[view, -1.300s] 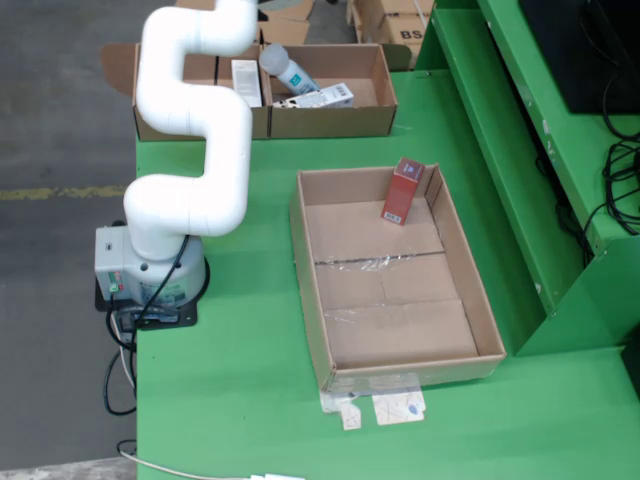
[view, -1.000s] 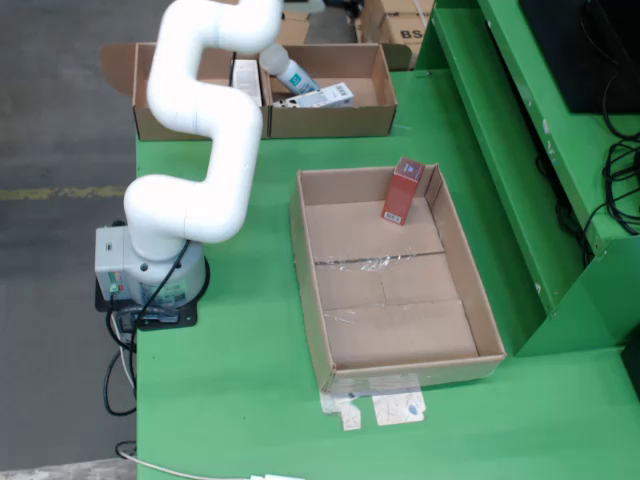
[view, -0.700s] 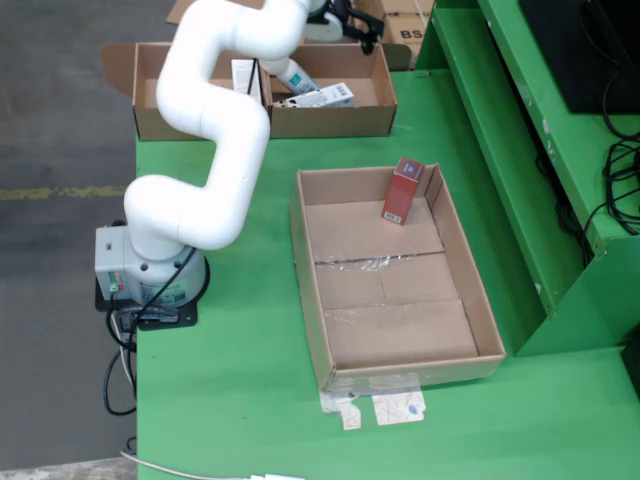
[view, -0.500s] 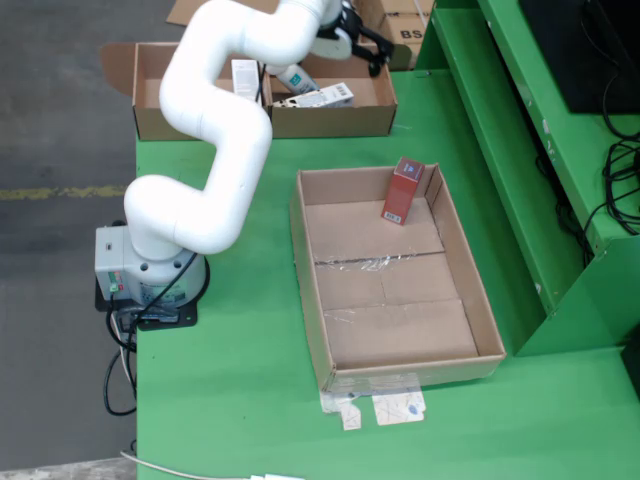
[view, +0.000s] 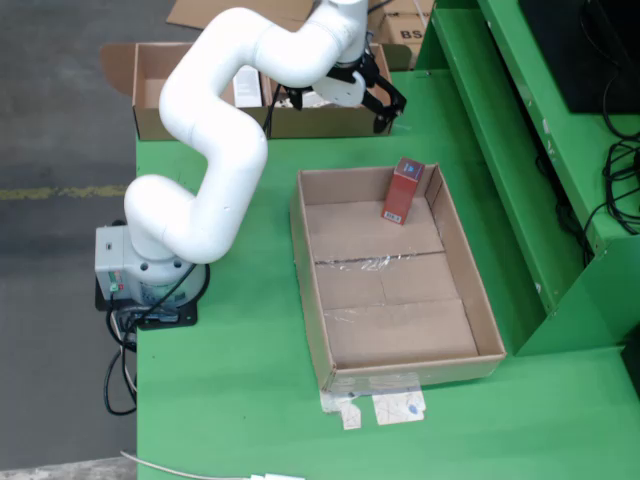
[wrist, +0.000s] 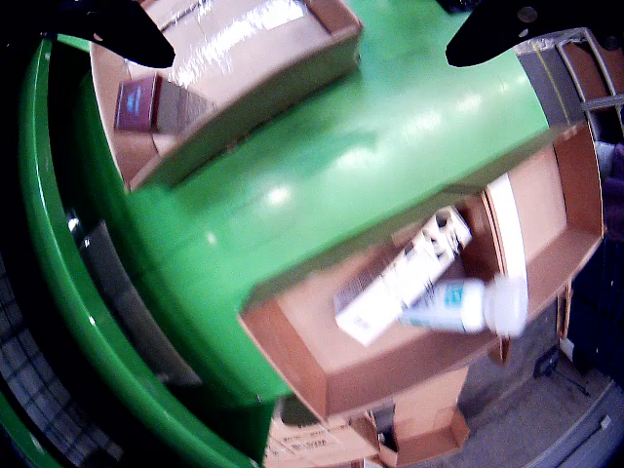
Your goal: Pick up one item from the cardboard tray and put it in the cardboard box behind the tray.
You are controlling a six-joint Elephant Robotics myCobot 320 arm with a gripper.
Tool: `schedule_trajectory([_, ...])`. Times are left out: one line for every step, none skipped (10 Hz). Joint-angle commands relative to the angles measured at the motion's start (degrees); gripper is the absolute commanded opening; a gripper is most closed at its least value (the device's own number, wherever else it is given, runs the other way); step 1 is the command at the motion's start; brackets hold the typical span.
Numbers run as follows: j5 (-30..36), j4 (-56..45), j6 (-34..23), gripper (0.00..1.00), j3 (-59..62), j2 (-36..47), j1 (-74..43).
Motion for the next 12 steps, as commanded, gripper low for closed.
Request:
schedule_trajectory([5.05,-4.95,-30.71,1.0,-86.16,86.81,-60.14])
schedule_trajectory([5.05,-4.95,-30.71,1.0,-86.16,86.81,-60.14])
schedule_trajectory([6.9,-2.81,-38.03,1.0,-87.32,84.98,-69.64])
schedule_trajectory([6.9,-2.81,-38.03,1.0,-87.32,84.98,-69.64])
schedule_trajectory([6.9,-2.81,-38.03,1.0,-87.32,84.98,-69.64])
schedule_trajectory([12.67,9.22,-60.22,1.0,-92.89,74.65,-98.08])
schedule_trajectory([12.67,9.22,-60.22,1.0,-92.89,74.65,-98.08])
schedule_trajectory([12.67,9.22,-60.22,1.0,-92.89,74.65,-98.08])
schedule_trajectory([12.67,9.22,-60.22,1.0,-92.89,74.65,-98.08])
schedule_trajectory([12.67,9.22,-60.22,1.0,-92.89,74.65,-98.08])
schedule_trajectory([12.67,9.22,-60.22,1.0,-92.89,74.65,-98.08])
schedule_trajectory([12.67,9.22,-60.22,1.0,-92.89,74.65,-98.08])
